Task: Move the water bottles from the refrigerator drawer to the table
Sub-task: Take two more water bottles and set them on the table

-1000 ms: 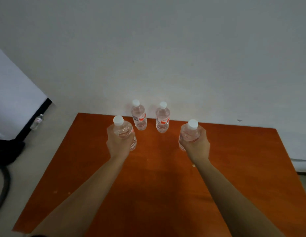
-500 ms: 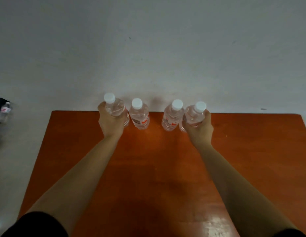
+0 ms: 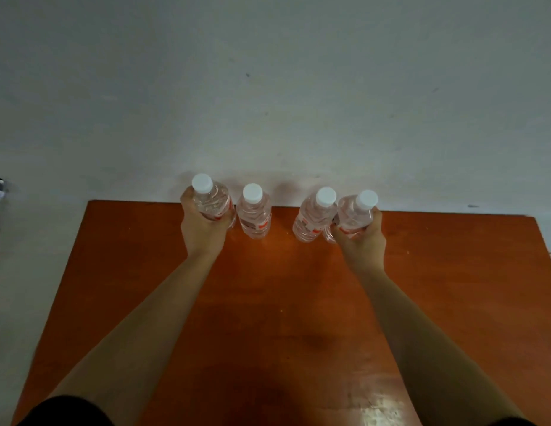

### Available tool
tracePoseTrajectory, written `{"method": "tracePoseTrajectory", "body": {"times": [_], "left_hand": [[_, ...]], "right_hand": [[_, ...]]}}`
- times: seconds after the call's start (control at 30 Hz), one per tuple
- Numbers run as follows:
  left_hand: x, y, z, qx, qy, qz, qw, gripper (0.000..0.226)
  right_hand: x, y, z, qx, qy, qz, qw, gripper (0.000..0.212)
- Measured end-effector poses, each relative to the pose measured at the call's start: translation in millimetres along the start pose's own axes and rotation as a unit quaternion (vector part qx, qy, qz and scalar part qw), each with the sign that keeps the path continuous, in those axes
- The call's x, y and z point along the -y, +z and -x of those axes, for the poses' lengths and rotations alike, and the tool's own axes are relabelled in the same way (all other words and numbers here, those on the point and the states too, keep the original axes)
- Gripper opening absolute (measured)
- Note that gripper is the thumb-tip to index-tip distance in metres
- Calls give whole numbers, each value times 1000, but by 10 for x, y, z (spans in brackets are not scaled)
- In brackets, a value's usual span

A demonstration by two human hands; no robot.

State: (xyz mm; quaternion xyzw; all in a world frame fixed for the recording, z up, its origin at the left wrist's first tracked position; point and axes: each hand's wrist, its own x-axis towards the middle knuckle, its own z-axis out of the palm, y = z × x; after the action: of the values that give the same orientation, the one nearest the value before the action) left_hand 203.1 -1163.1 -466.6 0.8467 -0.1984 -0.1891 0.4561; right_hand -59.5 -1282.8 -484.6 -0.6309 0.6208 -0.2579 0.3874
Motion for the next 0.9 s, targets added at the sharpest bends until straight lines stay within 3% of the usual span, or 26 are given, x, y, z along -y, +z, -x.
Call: {"method": "tracePoseTrajectory", "body": {"times": [0.13,0.23,0.37,0.5,0.67,0.9], "left_hand": [[122,-4,111,22,-39,-49,998,110],[154,-63,353,24,-43,-116,992,93],[-65,-193,755,-2,75,-160,984,69],[-561,-250,1179,-5,232,-190,954,64],[-1370,-211,2180,27,420,-184,888,65],[-2089,63,4511,118,608,-121,776,65]], "right_hand": [[-46,2,103,-18,-1,32,999,103],[-115,-104,387,-1,-1,99,995,110],[-178,-509,788,-31,-74,161,984,84],[-95,-1192,1072,-113,-135,205,963,75],[-96,-2356,1782,-237,-181,225,928,70],[-891,-4191,3660,-419,-136,265,858,72]]}}
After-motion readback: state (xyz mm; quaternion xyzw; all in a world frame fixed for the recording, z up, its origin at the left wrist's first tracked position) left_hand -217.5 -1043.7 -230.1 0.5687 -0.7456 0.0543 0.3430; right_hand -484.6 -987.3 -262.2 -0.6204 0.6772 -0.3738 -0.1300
